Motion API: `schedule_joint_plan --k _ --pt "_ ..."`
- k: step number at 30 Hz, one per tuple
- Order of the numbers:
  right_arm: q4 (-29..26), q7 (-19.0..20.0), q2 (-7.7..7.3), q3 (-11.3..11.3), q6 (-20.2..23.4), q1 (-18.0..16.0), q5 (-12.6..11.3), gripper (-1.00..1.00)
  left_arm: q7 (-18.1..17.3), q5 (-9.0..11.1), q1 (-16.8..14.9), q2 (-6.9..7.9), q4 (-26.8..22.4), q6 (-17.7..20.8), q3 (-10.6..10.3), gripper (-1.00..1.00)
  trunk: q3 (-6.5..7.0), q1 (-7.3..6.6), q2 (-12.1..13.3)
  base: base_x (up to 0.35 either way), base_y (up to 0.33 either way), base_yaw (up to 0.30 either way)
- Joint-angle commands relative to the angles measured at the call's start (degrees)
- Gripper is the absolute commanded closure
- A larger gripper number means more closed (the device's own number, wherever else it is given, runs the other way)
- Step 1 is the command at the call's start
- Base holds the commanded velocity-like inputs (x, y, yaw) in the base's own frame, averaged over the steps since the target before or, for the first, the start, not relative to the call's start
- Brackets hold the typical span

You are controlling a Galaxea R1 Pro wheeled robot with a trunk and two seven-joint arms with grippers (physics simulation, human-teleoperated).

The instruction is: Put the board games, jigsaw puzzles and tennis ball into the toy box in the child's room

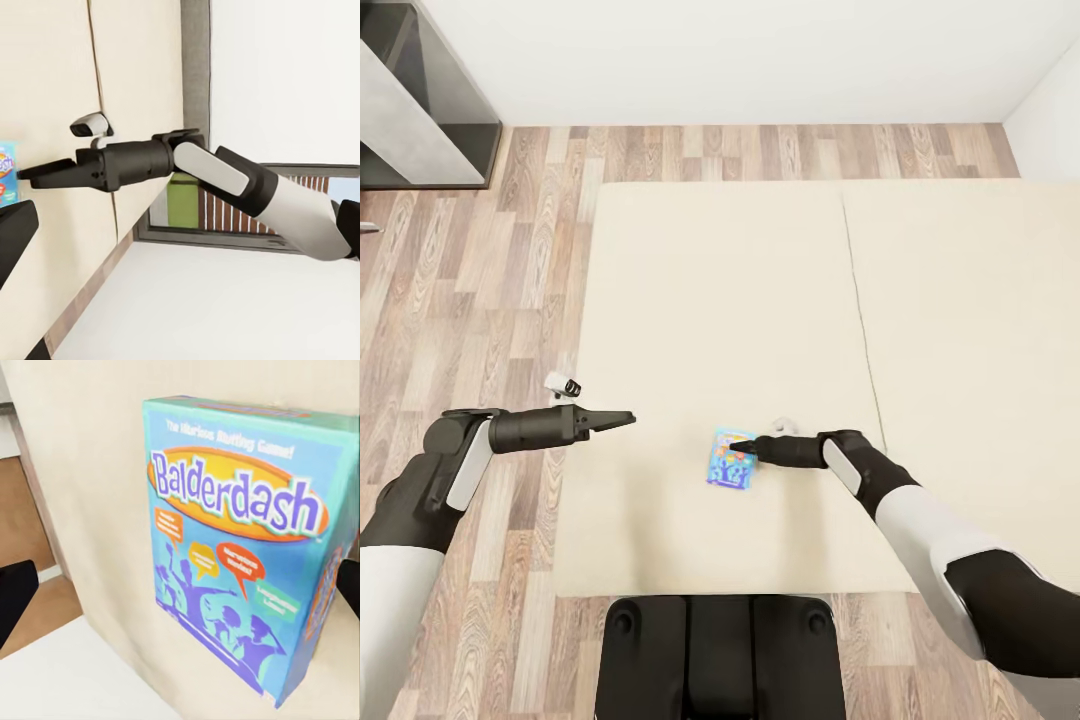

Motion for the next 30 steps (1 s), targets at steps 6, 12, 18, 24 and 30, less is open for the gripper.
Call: schedule_joint_plan --k 6,12,18,24,30 --pt "0.30 -0.06 2.07 0.33 0.08 -0.02 -0.28 -1.00 -0.05 0.17 -0.03 0.04 0.00 0.47 -0.12 -1.00 -0.06 0.03 -0.09 0.000 0.000 0.000" --pt "0.51 -0.10 3.05 0.62 0.03 -0.02 -0.23 -1.00 -0.05 0.17 -0.03 0.04 0.00 0.47 -0.12 -1.00 -0.06 0.03 -0.09 0.000 0.000 0.000" --pt "0.50 -0.03 2.54 0.69 0.17 -0.02 -0.18 -1.00 -0.05 0.15 -0.03 0.04 0.00 0.47 -0.15 -1.00 -0.06 0.03 -0.09 0.000 0.000 0.000" --pt "0.48 -0.07 2.25 0.68 0.10 0.12 -0.21 -1.00 -0.05 0.15 -0.03 0.04 0.00 0.47 -0.14 -1.00 -0.06 0.03 -0.09 0.000 0.000 0.000" --pt "0.48 -0.12 2.49 0.68 -0.01 0.15 -0.22 -1.00 -0.04 0.11 -0.03 0.07 0.00 0.47 -0.16 -1.00 -0.06 0.03 -0.09 0.000 0.000 0.000"
